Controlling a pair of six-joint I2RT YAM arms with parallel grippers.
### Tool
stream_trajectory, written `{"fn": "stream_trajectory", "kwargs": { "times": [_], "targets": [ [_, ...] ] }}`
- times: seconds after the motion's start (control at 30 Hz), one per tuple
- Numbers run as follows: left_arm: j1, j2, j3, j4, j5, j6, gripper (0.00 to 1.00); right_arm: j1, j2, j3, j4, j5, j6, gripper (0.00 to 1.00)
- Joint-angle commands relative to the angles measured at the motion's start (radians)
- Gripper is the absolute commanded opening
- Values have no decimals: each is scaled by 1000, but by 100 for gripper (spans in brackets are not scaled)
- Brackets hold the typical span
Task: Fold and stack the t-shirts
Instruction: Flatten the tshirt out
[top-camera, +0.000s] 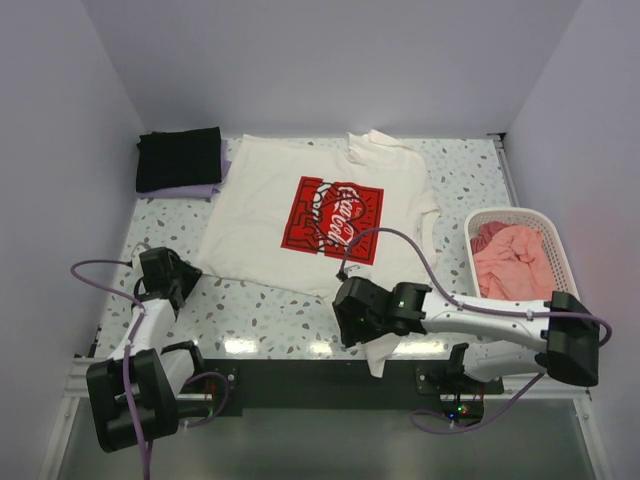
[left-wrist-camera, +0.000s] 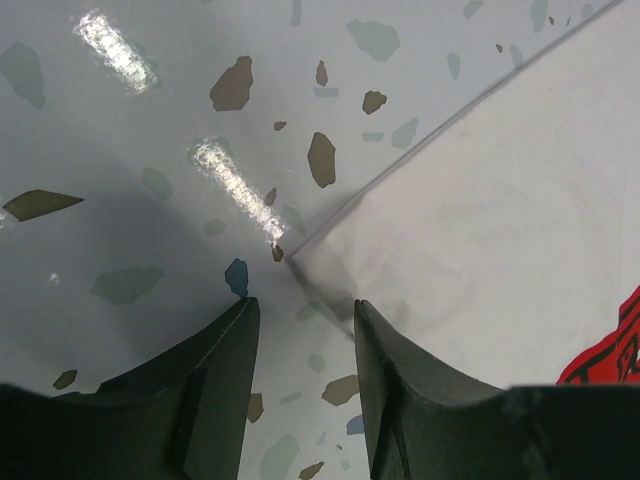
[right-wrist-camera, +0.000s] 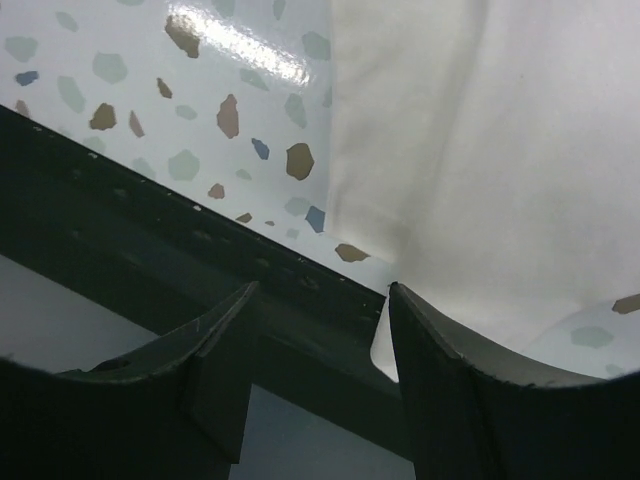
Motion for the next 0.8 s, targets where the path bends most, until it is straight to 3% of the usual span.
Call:
{"fn": "stream_trajectory", "kwargs": {
  "times": [0.0, 0.4, 0.53, 0.67, 0.77],
  "targets": [
    [-3, -3, 6, 23, -1, -22, 48, 38, 76, 21, 55, 93, -30, 57],
    [-21, 46, 0, 89, -24, -64, 34, 66, 197, -37, 183, 56, -84, 56],
    [-30, 68, 3, 148, -17, -64, 23, 66, 230, -54, 207, 56, -84, 55],
    [-30, 75, 6, 174, -21, -58, 12, 66, 265, -69, 241, 49, -82, 44],
    [-30, 71, 12, 180, -33, -48, 4, 66, 279, -63, 235, 44, -81, 25]
  ]
}}
